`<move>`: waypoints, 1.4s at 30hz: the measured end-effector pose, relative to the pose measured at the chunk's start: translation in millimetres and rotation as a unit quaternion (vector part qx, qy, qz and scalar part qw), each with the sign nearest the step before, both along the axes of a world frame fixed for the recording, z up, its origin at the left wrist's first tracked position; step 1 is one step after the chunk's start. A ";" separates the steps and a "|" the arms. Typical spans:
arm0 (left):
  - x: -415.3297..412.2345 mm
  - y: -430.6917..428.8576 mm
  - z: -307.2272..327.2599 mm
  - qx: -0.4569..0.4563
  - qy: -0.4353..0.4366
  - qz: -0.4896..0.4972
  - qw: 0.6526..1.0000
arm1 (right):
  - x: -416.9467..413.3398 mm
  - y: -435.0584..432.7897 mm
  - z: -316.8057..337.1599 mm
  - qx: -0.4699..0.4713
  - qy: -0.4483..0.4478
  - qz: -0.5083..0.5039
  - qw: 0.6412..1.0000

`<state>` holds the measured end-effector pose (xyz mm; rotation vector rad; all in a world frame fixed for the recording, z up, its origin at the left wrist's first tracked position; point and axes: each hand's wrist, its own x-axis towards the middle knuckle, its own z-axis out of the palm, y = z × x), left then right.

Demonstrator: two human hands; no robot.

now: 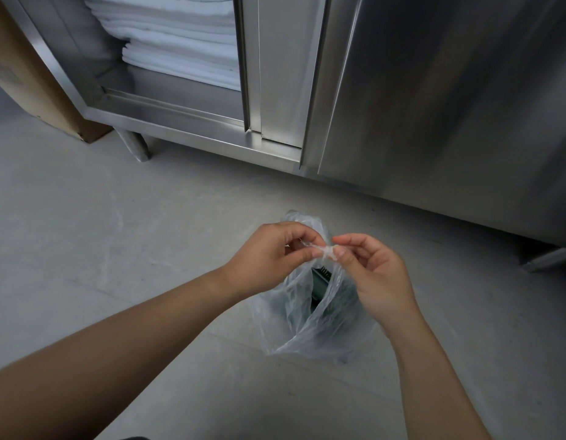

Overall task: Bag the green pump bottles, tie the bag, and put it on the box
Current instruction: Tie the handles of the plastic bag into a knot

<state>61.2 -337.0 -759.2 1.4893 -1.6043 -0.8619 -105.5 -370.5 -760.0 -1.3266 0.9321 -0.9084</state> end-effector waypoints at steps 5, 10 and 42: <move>2.1 1.1 -1.8 -0.012 -0.007 0.019 1.000 | 2.8 -1.0 -2.4 0.001 0.007 0.009 1.000; 4.3 3.1 -1.9 -0.029 -0.016 -0.002 0.999 | 2.8 -0.2 -2.4 0.009 -0.012 -0.008 1.000; 6.2 4.6 -1.1 0.005 0.023 0.018 1.000 | 5.6 1.0 -3.8 -0.102 0.061 -0.016 0.993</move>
